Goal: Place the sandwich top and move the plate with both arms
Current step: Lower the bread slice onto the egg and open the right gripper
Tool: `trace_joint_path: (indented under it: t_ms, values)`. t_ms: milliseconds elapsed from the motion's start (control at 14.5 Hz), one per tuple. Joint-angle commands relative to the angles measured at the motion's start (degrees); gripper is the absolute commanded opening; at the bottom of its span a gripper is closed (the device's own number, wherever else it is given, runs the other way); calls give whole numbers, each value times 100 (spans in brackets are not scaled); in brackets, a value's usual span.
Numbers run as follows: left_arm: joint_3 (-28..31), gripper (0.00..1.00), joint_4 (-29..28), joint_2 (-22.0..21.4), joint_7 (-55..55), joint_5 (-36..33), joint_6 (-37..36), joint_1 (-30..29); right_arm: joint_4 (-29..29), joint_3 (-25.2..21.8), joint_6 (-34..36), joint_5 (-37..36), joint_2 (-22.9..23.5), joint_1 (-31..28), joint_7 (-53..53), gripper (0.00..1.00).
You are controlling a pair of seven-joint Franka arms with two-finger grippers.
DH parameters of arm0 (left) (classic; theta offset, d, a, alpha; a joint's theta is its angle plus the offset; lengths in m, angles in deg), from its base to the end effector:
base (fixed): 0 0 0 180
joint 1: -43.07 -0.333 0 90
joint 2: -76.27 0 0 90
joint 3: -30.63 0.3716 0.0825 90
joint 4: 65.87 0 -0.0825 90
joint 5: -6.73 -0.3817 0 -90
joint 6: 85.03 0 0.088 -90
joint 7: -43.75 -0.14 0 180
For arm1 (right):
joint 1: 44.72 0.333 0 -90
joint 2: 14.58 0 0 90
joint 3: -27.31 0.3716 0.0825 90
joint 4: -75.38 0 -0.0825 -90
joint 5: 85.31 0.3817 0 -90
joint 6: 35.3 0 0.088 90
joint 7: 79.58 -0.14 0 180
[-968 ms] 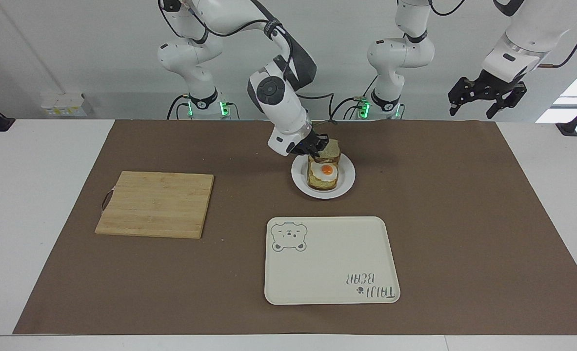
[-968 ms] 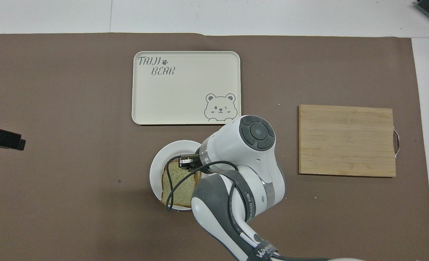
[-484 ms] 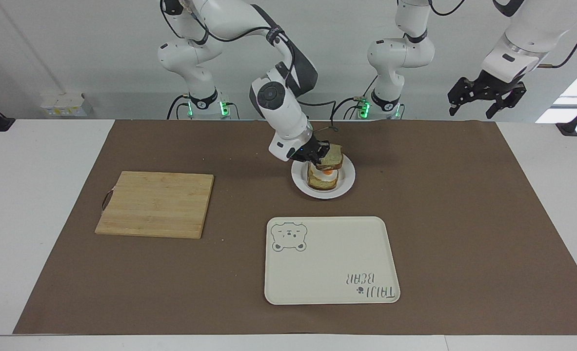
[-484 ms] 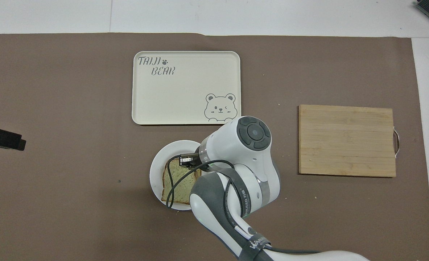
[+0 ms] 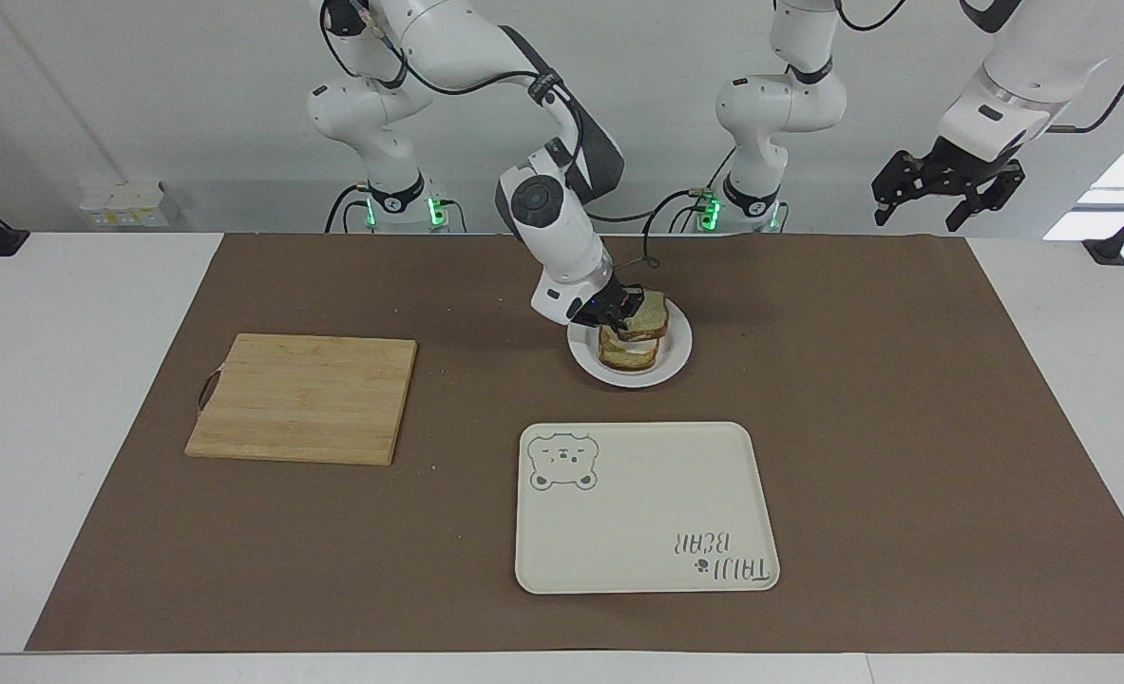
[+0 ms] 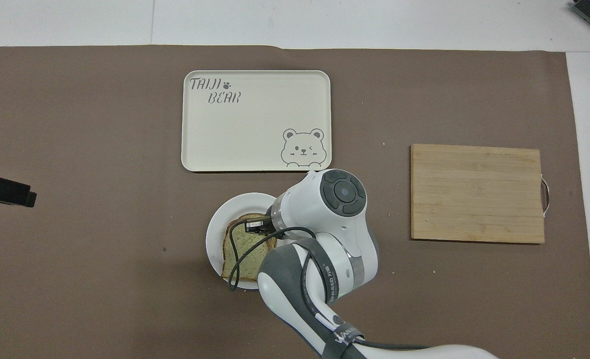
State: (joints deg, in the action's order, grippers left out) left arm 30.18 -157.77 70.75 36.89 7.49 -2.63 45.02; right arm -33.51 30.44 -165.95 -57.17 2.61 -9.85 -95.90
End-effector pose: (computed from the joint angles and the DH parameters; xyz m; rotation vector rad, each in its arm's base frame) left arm 0.4996 -0.0232 0.6715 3.1142 -0.2541 -0.1077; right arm 0.4979 0.4153 0.3783 -2.7453 -0.0907 0.1594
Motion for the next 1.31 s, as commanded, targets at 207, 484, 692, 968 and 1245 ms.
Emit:
trace_joint_path:
  t_ms: [207,484,692,968,1245]
  values:
    - [27,100,-215,-169,-61,73,74,24,8,13,30,51,-6,-77,252,100]
    - [27,100,-364,-178,-9,117,118,77,61,13,66,-54,-32,-68,252,100]
    - [27,100,-740,-195,18,300,319,77,192,-22,442,-624,-189,-68,243,100]
    - [27,100,-1566,-362,-78,660,1021,244,307,-58,961,-845,-558,-357,243,100]
    - [27,100,-2384,-476,-158,1345,1848,367,342,-66,1365,-1406,-945,-726,243,100]
